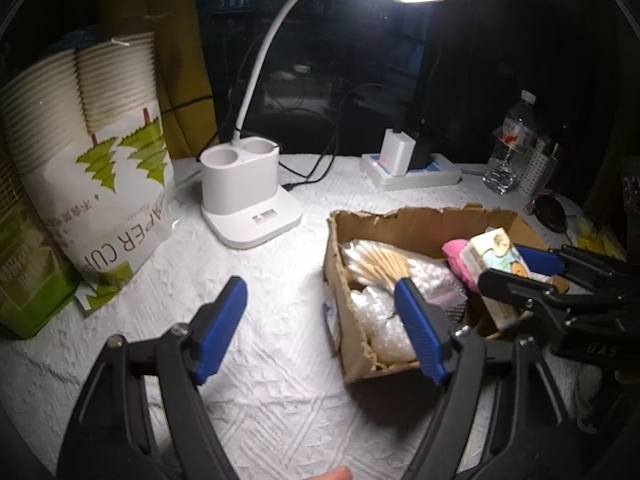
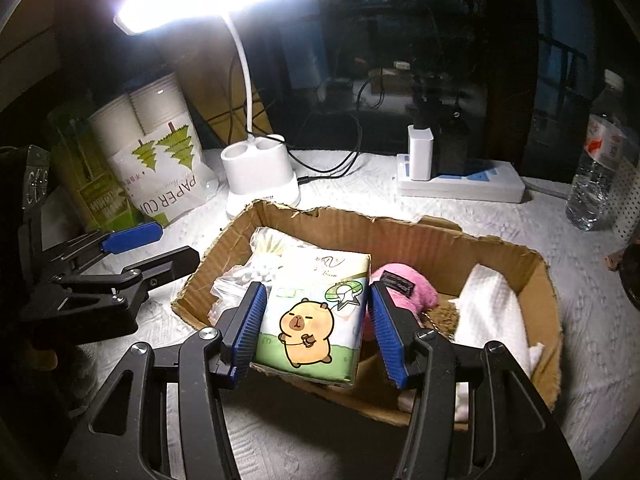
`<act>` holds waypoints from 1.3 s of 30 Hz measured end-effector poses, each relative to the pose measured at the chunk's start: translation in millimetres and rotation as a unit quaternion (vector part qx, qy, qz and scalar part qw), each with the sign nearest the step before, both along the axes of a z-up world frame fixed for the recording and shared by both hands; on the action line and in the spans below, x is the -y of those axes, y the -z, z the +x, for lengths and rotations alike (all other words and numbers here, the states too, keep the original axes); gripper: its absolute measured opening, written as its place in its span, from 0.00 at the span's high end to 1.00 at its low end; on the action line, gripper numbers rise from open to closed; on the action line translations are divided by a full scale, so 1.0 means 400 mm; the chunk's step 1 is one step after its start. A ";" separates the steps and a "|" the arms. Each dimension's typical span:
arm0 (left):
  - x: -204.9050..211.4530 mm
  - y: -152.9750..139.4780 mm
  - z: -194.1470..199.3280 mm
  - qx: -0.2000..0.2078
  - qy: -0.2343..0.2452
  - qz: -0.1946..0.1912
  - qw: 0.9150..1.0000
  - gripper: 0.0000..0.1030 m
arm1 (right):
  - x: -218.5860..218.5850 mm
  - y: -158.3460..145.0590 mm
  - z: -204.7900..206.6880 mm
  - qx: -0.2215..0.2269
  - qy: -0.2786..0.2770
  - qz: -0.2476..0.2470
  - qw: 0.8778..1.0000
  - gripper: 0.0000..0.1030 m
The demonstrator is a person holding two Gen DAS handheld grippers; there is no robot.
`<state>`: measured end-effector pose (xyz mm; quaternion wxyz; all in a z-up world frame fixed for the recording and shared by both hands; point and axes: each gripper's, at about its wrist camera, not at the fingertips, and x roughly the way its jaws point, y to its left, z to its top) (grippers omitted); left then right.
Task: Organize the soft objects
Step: 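Lower both packs into the box and open both grippers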
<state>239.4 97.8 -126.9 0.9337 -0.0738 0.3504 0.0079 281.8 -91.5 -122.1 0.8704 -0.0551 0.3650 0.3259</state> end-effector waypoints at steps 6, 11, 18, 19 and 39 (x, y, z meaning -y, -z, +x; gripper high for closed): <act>0.002 0.005 0.006 -0.002 0.004 -0.003 1.000 0.25 | -0.006 0.017 0.015 -0.006 0.009 -0.007 1.000 0.46; 0.004 0.003 0.004 0.001 0.003 -0.004 1.000 0.25 | -0.002 0.017 0.013 -0.001 0.016 -0.010 1.000 0.45; 0.026 -0.011 -0.017 0.005 0.010 -0.001 1.000 0.25 | 0.015 -0.002 -0.004 0.007 0.019 -0.006 1.000 0.38; 0.032 -0.015 -0.021 0.006 0.013 0.000 1.000 0.25 | 0.018 -0.005 -0.008 0.008 0.020 -0.005 1.000 0.38; 0.117 -0.098 -0.135 0.044 0.037 0.009 0.998 0.25 | 0.106 -0.076 -0.121 0.043 0.039 0.006 0.998 0.38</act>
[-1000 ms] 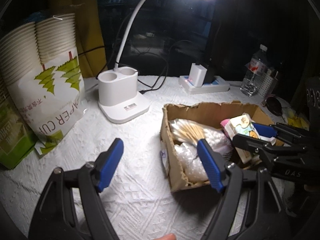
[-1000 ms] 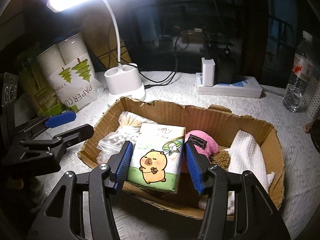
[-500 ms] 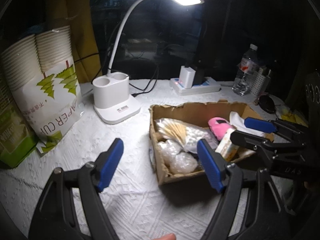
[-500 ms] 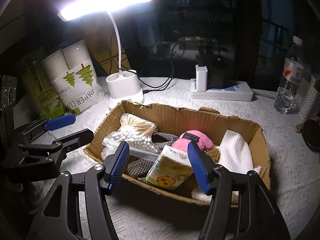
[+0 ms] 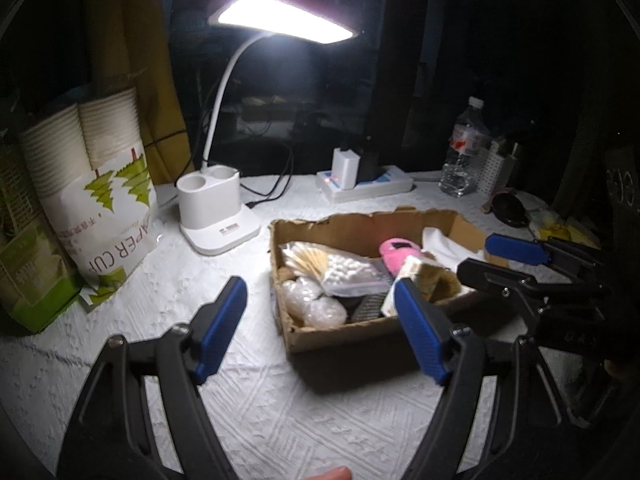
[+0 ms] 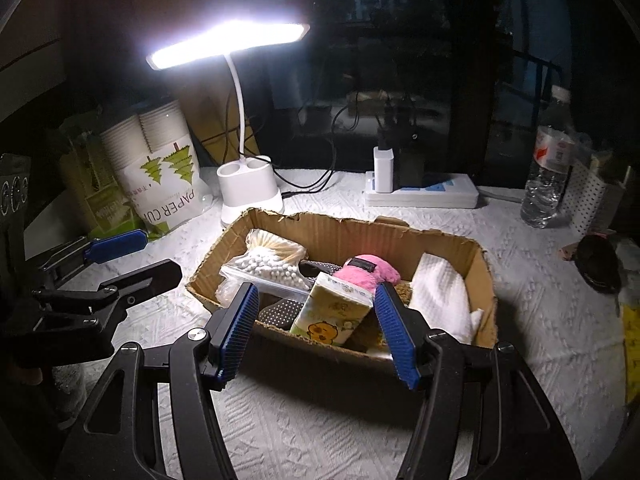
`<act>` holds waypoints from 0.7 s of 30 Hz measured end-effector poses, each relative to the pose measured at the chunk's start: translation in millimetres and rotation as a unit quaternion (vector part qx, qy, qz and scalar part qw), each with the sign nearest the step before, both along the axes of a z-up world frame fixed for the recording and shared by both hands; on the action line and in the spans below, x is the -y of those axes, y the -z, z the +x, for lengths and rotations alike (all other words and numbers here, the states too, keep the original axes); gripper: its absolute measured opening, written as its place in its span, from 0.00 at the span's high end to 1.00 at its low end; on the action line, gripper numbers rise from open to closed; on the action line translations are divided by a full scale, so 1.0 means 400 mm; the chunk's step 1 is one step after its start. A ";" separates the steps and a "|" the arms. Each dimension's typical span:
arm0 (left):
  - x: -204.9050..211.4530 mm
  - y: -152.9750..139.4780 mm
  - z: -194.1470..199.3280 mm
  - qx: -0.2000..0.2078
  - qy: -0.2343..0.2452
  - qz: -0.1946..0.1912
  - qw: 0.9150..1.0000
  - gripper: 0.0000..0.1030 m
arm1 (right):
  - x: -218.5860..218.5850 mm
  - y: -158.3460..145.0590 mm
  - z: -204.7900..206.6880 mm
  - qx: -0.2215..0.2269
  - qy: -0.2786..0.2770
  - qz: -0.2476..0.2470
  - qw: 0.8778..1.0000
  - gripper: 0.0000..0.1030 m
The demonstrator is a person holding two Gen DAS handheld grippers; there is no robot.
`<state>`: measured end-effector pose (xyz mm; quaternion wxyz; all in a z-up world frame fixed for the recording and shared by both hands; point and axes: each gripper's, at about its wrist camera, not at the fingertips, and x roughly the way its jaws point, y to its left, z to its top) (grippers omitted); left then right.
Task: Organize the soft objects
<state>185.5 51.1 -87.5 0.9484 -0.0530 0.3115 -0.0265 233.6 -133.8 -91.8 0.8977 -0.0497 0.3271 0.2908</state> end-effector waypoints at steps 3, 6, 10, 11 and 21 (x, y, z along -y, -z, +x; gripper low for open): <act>0.015 -0.015 -0.021 0.008 0.006 0.003 1.000 0.25 | 0.014 -0.012 -0.024 0.007 0.003 0.003 1.000 0.38; 0.028 -0.029 -0.045 0.016 0.011 0.002 1.000 0.25 | 0.029 -0.023 -0.048 0.013 0.006 0.004 1.000 0.38; 0.044 -0.047 -0.071 0.025 0.013 0.004 1.000 0.25 | 0.049 -0.039 -0.077 0.022 0.012 0.005 1.000 0.38; 0.048 -0.053 -0.078 0.028 0.014 0.004 1.000 0.25 | 0.054 -0.043 -0.084 0.024 0.013 0.006 1.000 0.38; 0.073 -0.110 -0.159 0.057 0.012 0.013 0.998 0.25 | 0.109 -0.092 -0.168 0.052 0.029 0.015 0.998 0.38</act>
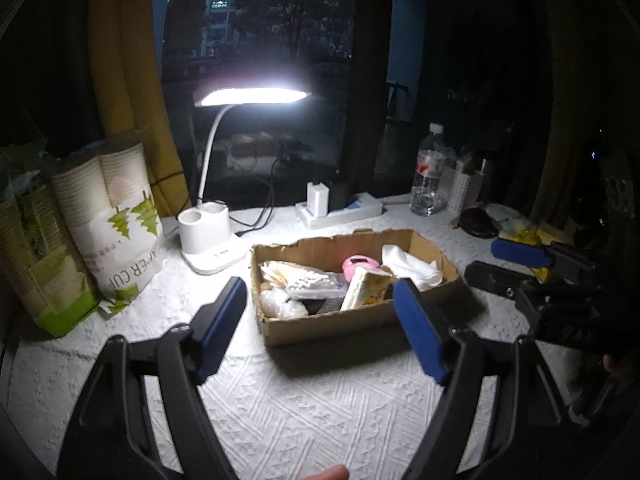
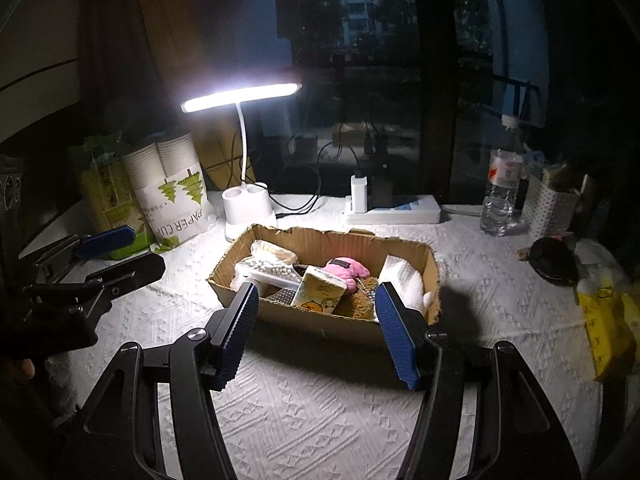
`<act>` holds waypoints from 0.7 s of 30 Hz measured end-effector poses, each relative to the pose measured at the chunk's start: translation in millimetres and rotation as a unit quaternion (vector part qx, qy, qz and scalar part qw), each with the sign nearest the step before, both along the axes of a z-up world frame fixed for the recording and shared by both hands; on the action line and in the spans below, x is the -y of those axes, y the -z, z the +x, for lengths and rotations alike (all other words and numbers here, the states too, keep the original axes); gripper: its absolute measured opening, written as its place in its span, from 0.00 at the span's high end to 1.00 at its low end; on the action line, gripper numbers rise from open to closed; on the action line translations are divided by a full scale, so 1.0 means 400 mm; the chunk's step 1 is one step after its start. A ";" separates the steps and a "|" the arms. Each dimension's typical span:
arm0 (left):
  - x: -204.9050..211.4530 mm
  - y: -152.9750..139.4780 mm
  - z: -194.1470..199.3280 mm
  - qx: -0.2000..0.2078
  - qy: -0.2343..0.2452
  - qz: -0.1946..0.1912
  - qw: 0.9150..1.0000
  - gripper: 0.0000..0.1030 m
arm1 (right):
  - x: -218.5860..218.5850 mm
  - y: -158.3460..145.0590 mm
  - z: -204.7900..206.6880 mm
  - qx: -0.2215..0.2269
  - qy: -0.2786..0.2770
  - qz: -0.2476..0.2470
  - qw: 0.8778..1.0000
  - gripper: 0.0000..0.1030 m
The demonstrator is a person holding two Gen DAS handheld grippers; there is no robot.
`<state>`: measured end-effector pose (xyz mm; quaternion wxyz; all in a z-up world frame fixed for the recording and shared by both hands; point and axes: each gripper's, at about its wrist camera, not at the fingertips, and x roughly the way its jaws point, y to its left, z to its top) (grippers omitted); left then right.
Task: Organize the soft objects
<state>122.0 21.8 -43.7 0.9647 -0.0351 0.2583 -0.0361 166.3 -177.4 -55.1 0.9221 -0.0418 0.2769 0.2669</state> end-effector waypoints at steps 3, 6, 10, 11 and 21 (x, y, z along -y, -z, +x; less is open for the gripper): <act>0.003 -0.015 -0.024 0.008 -0.005 0.002 1.000 0.25 | 0.014 -0.018 -0.025 0.011 0.004 0.003 1.000 0.38; 0.009 -0.031 -0.045 0.015 -0.009 0.007 1.000 0.25 | 0.029 -0.034 -0.046 0.021 0.009 0.006 1.000 0.38; 0.015 -0.055 -0.070 0.027 -0.010 0.007 1.000 0.25 | 0.044 -0.057 -0.073 0.035 0.016 0.009 0.999 0.38; 0.017 -0.063 -0.079 0.032 -0.010 0.007 0.999 0.24 | 0.047 -0.066 -0.081 0.039 0.019 0.010 0.999 0.38; 0.035 -0.154 -0.173 0.081 -0.010 0.004 0.997 0.02 | 0.073 -0.171 -0.185 0.100 0.046 0.027 0.994 0.24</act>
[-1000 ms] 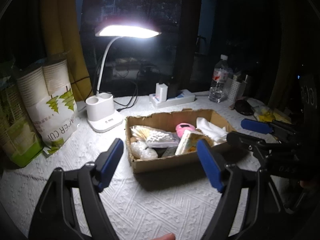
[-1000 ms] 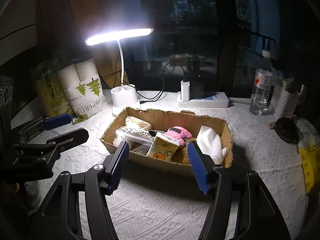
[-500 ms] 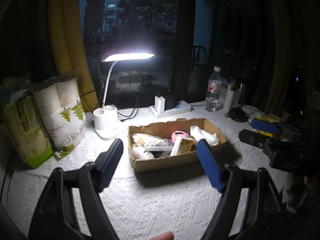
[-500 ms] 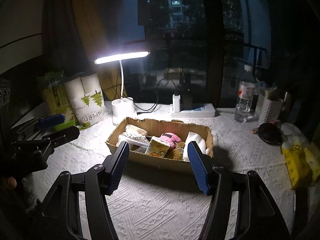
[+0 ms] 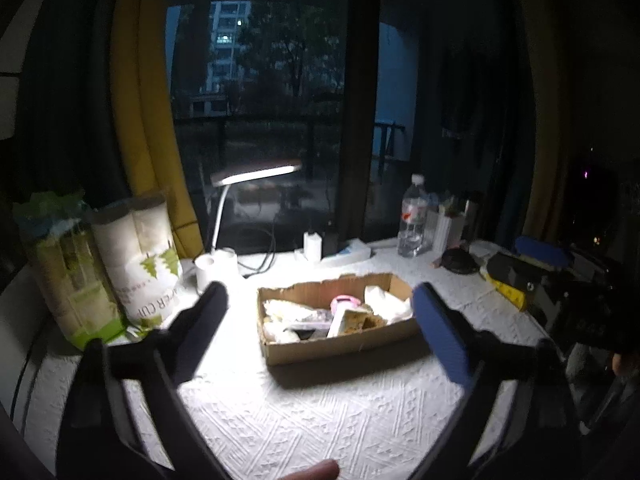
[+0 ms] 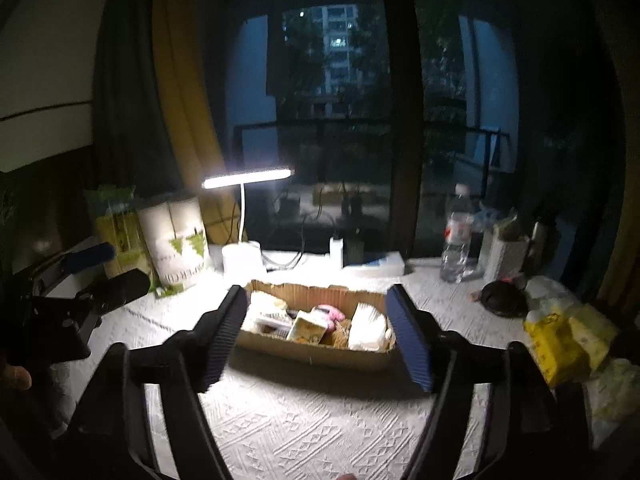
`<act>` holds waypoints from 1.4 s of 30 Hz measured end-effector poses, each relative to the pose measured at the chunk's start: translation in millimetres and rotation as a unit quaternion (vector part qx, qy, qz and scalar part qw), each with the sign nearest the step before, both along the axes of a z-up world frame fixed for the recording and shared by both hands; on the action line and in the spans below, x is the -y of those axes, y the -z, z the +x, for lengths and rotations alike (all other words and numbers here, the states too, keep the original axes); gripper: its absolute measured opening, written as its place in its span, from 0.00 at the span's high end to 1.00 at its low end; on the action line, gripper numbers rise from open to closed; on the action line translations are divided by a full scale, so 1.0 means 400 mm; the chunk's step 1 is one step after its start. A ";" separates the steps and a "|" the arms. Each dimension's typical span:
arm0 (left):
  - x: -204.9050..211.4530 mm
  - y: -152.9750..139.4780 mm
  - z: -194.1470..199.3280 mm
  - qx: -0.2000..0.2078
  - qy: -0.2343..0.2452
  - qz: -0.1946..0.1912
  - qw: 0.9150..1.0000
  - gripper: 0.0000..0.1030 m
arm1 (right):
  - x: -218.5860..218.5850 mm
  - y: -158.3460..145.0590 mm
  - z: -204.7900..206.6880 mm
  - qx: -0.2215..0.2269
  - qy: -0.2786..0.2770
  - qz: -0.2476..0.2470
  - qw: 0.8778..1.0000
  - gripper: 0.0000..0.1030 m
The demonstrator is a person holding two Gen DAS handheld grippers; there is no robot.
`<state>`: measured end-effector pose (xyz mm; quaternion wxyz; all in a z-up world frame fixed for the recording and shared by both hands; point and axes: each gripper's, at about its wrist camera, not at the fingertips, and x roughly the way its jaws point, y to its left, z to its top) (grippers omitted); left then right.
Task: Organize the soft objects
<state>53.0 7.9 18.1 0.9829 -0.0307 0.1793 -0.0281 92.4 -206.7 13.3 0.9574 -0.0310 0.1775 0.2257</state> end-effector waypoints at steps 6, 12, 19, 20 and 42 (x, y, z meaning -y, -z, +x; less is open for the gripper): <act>0.003 -0.055 -0.060 0.036 0.008 -0.005 0.999 0.01 | 0.015 -0.052 -0.056 0.032 0.020 0.000 0.999 0.23; 0.004 -0.078 -0.083 0.056 -0.008 0.004 0.998 0.01 | 0.021 -0.080 -0.087 0.048 0.030 -0.005 0.998 0.23; 0.001 -0.087 -0.089 0.064 -0.010 0.008 0.998 0.01 | 0.027 -0.090 -0.093 0.056 0.035 -0.003 0.998 0.23; 0.000 -0.085 -0.087 0.063 -0.010 0.007 0.998 0.01 | 0.028 -0.088 -0.090 0.056 0.035 -0.002 0.998 0.23; 0.003 -0.088 -0.094 0.066 -0.016 0.011 0.998 0.01 | 0.033 -0.089 -0.088 0.055 0.034 -0.001 0.998 0.23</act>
